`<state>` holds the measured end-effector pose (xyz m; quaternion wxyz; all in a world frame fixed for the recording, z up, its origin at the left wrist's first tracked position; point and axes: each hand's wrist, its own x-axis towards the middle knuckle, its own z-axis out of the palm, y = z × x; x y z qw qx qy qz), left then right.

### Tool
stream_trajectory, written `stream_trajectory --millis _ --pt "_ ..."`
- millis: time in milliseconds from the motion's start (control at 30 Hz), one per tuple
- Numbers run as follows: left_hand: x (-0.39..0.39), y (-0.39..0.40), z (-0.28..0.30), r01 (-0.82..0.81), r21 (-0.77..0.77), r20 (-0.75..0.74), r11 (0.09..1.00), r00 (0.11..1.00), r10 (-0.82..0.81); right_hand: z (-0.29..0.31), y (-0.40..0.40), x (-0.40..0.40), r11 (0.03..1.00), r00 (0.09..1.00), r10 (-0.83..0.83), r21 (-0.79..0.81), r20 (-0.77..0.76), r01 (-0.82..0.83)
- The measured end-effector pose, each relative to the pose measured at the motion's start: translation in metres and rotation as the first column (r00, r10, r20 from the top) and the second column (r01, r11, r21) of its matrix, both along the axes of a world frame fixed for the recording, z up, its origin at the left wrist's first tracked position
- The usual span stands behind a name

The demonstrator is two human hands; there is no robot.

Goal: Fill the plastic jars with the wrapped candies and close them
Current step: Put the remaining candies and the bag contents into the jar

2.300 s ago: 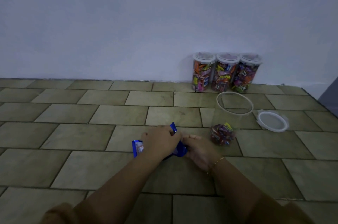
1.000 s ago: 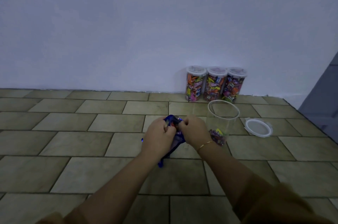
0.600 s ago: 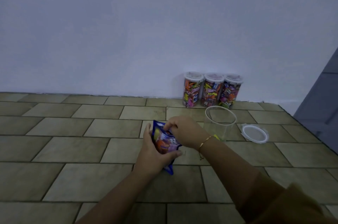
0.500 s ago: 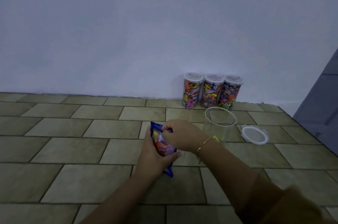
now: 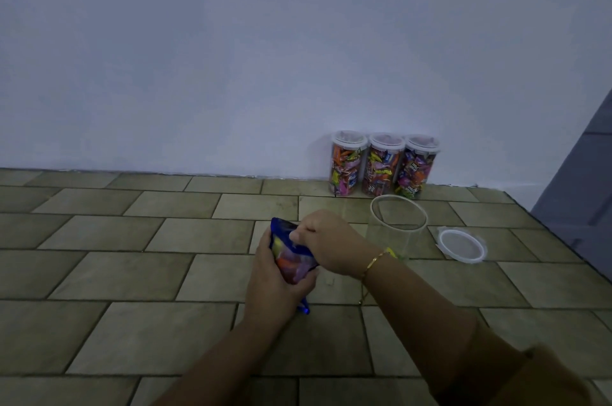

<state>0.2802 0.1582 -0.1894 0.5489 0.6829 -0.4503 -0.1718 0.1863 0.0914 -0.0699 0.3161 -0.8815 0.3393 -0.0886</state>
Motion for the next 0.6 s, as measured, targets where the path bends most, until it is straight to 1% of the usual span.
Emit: stream_trajectory --millis 67,133,233,333,400,433,533,600 --pt "0.002 0.001 -0.001 -0.014 0.010 0.043 1.000 0.999 0.014 -0.001 0.000 -0.001 0.999 0.998 -0.011 0.045 0.061 0.008" --pt "0.002 0.001 0.003 -0.031 -0.034 0.045 0.999 0.998 0.032 0.000 0.000 -0.003 0.999 0.996 -0.015 0.043 0.090 0.011" --pt "0.005 0.001 0.008 -0.056 -0.067 0.046 0.996 0.997 0.059 0.002 -0.004 -0.015 0.995 0.999 -0.006 -0.099 0.043 0.011" --pt "0.009 -0.006 0.017 -0.083 -0.063 0.036 0.995 0.996 0.085 0.011 -0.009 -0.029 0.986 1.000 0.020 -0.168 -0.023 -0.024" --pt "0.008 -0.011 0.027 -0.064 -0.084 0.081 0.994 0.994 0.071 0.017 -0.014 -0.037 0.965 0.994 0.021 -0.258 -0.111 -0.049" --pt "0.008 -0.013 0.031 -0.053 -0.094 0.098 0.994 0.993 0.062 0.019 -0.017 -0.040 0.952 0.992 0.008 -0.303 -0.129 -0.047" --pt "0.005 -0.025 0.044 -0.018 -0.128 0.173 0.992 0.984 0.040 0.028 -0.025 -0.054 0.930 0.993 -0.024 -0.368 -0.112 -0.019" --pt "0.002 -0.032 0.055 0.047 -0.136 0.287 0.990 0.958 -0.006 0.032 -0.032 -0.065 0.908 0.993 -0.020 -0.418 -0.120 -0.032"
